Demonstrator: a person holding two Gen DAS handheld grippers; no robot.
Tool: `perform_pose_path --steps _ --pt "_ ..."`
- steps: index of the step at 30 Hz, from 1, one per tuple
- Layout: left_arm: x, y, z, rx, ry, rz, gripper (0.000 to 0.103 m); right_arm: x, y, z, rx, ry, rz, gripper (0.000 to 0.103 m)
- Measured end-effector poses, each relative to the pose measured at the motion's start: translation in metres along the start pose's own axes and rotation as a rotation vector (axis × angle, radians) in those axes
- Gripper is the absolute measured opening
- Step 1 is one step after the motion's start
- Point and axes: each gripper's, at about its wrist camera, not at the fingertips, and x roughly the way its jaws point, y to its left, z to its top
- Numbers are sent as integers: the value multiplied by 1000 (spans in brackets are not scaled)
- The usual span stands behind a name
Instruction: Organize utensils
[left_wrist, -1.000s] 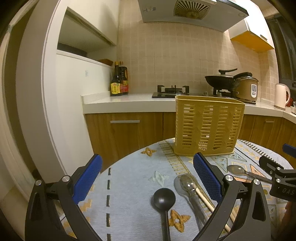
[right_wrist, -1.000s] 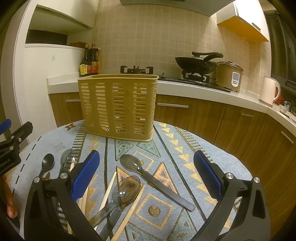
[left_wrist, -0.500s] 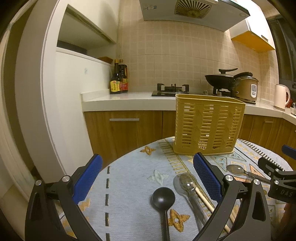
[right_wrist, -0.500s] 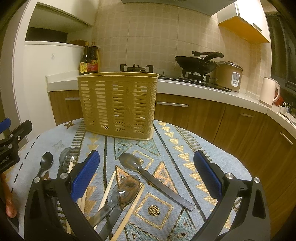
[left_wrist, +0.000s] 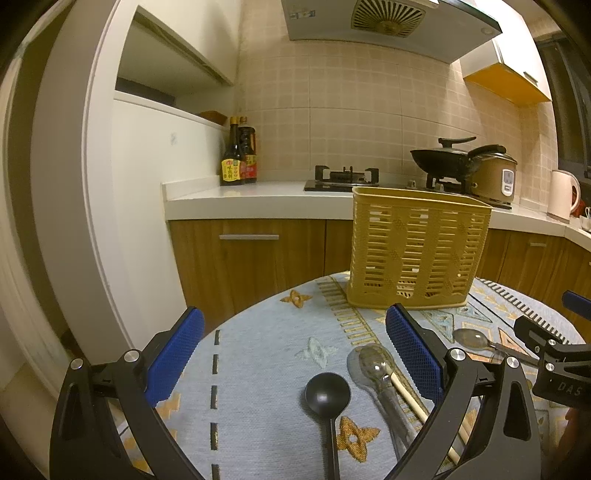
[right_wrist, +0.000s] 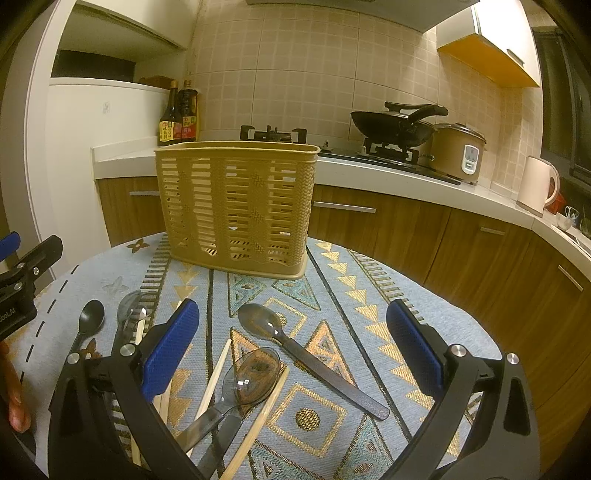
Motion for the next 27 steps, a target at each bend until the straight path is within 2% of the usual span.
perform_pose_path --steps 5,8,11,13,15,17,18,20,22,23,24,27 --pt "1 4 0 -18 10 -9 96 2 1 0 -7 5 5 97" --pt "7 16 2 -63 75 -54 95 6 2 -1 -27 41 3 97" --pt "18 33 6 -95 194 -157 95 10 4 -3 -64 89 14 97" --pt "25 39 6 -89 275 -219 80 14 4 -3 -70 130 36 97" --pt "30 42 4 -68 341 -259 80 18 3 -3 -63 174 38 97" --pt "38 41 0 -47 429 -310 80 22 2 -3 -63 216 52 92" --pt "41 40 -2 -46 460 -339 79 24 0 -1 -68 244 77 86" --pt "50 36 -7 -51 548 -400 74 27 -3 4 -76 275 109 79" --pt "62 31 -14 -52 646 -417 66 27 -5 8 -87 294 129 72" --pt "69 29 -18 -59 700 -425 61 28 -8 12 -96 313 151 71" --pt "73 27 -23 -69 731 -440 55 29 -9 14 -102 327 166 71" --pt "83 21 -27 -64 758 -431 54 38 -11 20 -143 392 207 61"
